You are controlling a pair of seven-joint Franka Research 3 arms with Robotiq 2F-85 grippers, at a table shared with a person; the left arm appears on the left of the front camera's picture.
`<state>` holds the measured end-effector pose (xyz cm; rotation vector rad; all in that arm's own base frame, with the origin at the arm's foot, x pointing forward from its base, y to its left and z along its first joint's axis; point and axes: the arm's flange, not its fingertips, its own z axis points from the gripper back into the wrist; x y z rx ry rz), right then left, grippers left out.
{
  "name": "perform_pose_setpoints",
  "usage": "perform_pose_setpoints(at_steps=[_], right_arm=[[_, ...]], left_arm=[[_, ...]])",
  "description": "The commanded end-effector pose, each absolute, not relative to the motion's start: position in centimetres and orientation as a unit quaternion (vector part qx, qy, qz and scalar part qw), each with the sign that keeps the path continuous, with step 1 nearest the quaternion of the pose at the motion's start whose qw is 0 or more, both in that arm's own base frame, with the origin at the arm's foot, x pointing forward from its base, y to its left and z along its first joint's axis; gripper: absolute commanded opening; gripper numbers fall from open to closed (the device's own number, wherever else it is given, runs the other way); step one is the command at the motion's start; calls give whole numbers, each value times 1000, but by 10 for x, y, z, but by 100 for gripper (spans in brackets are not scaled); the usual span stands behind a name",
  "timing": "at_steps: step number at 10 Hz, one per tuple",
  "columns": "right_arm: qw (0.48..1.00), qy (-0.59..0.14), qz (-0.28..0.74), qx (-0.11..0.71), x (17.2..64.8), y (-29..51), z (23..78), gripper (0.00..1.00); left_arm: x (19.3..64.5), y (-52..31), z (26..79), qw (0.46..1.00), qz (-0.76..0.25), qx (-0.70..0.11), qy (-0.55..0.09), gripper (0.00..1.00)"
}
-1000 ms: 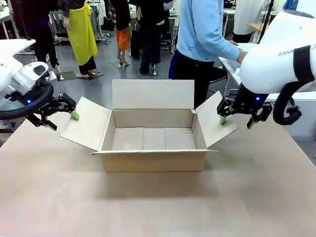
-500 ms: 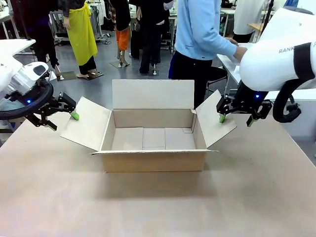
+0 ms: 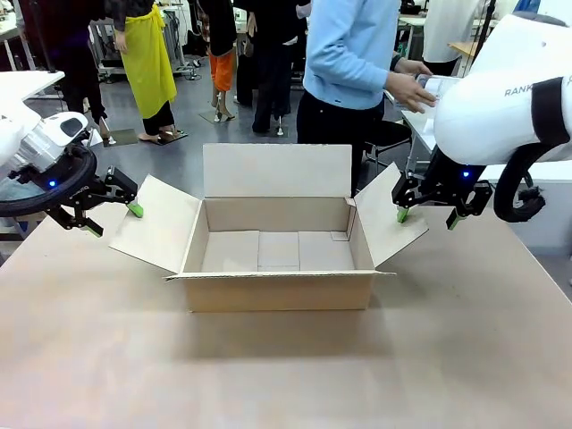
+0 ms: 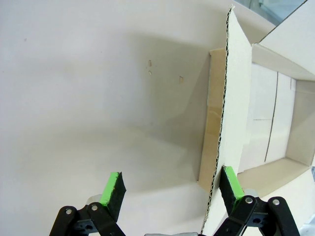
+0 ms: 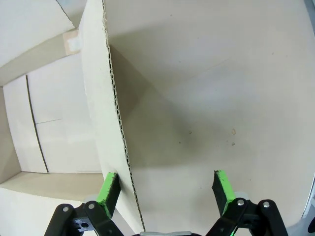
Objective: Pack the gift set into the box.
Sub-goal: Lift both hands away from the flaps of the Package Box.
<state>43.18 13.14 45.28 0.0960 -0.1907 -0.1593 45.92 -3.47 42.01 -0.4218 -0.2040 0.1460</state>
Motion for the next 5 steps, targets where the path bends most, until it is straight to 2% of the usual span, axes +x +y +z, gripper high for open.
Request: perform_pose_setpoints(at_steps=[1,5], right_arm=[[991,-95,-85,43,432,132,455,100],[991,-95,-85,43,432,132,455,100]], left_arm=[[458,-33,421,971,74,-203,-103,100],[458,-33,421,971,74,-203,-103,100]])
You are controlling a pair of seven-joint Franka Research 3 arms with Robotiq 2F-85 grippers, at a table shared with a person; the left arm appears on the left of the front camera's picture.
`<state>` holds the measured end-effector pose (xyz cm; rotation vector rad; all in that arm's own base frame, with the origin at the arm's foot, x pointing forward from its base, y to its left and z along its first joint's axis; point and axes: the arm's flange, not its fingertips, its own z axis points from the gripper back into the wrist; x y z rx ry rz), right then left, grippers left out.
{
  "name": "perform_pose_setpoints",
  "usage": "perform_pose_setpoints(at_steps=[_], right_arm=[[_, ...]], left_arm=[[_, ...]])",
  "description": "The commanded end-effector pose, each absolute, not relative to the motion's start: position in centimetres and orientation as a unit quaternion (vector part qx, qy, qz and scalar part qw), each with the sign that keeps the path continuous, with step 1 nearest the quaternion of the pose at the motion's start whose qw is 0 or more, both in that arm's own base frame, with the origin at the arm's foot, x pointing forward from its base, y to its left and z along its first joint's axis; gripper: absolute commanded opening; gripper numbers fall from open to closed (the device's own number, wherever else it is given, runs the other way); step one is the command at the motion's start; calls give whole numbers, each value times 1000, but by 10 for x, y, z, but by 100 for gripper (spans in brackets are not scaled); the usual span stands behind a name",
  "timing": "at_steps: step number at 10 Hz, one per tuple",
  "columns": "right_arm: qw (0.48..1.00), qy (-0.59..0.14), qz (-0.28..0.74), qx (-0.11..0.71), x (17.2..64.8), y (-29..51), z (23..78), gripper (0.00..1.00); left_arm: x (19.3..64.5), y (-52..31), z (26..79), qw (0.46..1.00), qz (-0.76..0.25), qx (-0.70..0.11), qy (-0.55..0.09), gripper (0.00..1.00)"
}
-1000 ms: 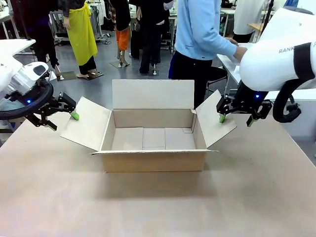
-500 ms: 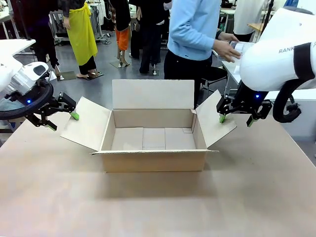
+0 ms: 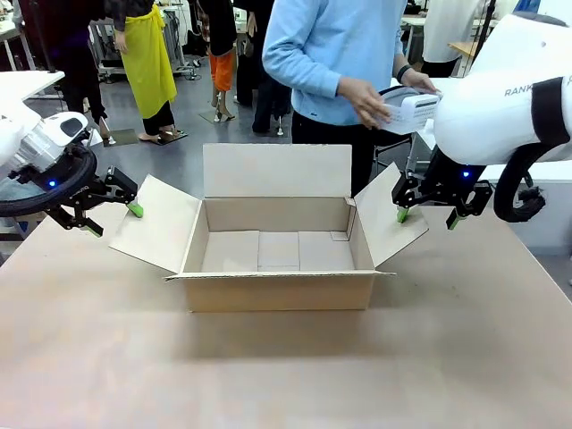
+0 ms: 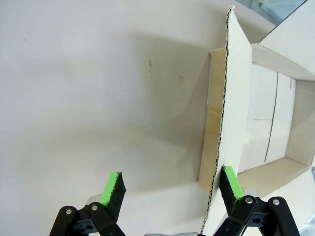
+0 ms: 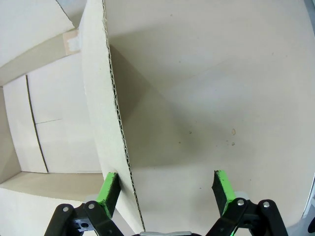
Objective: Pack the gift set into the box.
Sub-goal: Lift both hands away from the flaps of the Package Box.
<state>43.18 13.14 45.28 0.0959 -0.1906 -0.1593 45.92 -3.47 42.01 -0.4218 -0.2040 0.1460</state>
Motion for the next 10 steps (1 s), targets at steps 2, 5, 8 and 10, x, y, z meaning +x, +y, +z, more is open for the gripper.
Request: perform_pose_setpoints(at_steps=[2,5,8,10], right_arm=[[991,-95,-85,43,432,132,455,100],[991,-95,-85,43,432,132,455,100],[991,-95,-85,43,432,132,455,100],[991,-95,-85,43,432,132,455,100]], left_arm=[[458,-33,421,971,74,-203,-103,100],[458,-33,421,971,74,-203,-103,100],[458,-33,421,971,74,-203,-103,100],[458,-33,421,971,74,-203,-103,100]])
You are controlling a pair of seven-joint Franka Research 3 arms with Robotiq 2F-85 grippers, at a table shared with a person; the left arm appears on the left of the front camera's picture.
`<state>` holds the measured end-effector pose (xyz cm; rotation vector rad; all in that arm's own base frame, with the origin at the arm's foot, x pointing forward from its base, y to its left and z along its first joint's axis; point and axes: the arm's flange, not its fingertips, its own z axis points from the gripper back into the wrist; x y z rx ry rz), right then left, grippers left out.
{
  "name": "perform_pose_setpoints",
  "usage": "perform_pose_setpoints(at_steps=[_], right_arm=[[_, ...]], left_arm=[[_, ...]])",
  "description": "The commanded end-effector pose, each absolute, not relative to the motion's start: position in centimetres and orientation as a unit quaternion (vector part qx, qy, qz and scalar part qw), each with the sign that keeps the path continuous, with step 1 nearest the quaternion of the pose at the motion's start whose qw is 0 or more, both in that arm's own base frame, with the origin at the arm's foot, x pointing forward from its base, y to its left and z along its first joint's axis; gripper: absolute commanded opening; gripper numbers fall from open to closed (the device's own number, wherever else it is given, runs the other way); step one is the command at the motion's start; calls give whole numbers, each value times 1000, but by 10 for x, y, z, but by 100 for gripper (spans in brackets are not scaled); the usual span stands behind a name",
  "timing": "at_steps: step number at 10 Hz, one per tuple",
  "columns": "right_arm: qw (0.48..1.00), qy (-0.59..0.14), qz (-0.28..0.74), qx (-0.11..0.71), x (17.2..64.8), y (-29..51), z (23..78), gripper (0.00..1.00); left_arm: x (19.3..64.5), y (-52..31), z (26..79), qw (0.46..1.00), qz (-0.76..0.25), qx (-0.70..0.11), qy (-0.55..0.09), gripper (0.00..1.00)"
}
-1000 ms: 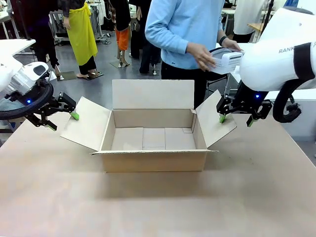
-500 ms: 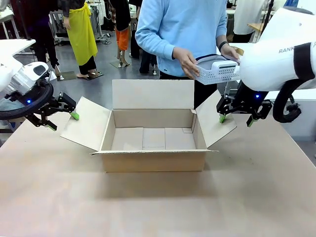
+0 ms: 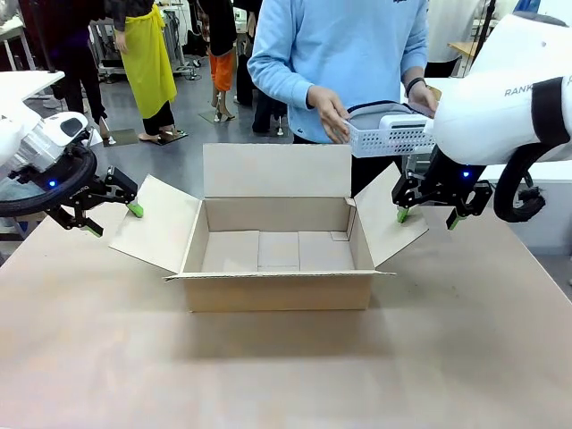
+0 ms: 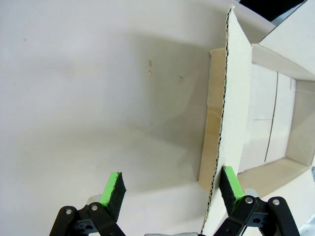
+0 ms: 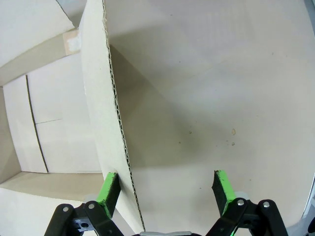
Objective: Pack the gift set into the box.
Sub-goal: Lift both hands away from the flaps of the Package Box.
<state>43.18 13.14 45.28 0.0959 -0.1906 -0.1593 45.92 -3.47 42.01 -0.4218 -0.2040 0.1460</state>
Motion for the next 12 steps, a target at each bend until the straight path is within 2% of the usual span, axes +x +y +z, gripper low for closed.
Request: perform_pose_setpoints(at_steps=[1,12], right_arm=[[991,-95,-85,43,432,132,455,100],[991,-95,-85,43,432,132,455,100]], left_arm=[[458,-33,421,971,74,-203,-103,100],[458,-33,421,971,74,-203,-103,100]])
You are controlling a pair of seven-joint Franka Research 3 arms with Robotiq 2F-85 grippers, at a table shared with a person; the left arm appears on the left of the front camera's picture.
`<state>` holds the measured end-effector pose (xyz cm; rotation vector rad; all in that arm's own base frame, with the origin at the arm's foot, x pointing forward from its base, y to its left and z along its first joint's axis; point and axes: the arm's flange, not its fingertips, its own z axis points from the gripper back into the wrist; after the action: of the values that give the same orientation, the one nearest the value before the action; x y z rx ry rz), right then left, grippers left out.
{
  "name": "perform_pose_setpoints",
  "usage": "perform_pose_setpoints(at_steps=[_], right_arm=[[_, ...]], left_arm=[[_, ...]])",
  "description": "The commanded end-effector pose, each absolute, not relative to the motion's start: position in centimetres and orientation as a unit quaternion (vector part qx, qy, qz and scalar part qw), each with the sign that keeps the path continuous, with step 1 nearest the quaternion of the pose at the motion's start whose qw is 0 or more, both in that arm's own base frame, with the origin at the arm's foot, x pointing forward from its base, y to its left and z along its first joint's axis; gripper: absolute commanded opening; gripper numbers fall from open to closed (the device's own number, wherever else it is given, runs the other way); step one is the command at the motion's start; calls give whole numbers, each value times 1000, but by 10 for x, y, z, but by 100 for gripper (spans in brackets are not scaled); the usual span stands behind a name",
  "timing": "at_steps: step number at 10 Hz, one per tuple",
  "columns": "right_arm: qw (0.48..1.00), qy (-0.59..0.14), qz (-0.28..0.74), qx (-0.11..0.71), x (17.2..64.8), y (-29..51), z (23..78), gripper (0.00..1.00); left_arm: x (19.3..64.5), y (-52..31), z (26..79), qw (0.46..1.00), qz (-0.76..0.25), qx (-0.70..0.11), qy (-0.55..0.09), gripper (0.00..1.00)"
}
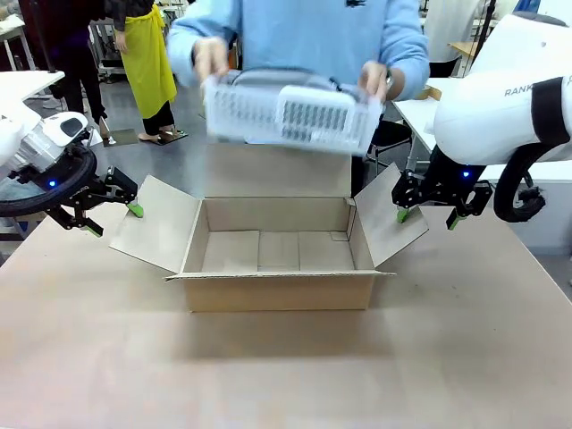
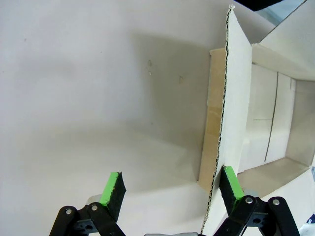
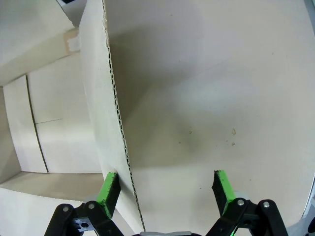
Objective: Pack the gift set into the box.
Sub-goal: Lift both hands away from the flaps of the Package Box.
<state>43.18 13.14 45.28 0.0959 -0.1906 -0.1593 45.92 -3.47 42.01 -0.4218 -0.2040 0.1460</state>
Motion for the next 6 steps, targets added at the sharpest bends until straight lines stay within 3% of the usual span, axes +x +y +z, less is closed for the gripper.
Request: perform_pose_setpoints(at_steps=[1,6], right_arm=[[991,-95,-85,43,432,132,455,100],[991,-95,-85,43,432,132,455,100]], left_arm=[[458,-33,421,971,74,-203,-103,100],[458,-33,421,971,74,-203,-103,100]])
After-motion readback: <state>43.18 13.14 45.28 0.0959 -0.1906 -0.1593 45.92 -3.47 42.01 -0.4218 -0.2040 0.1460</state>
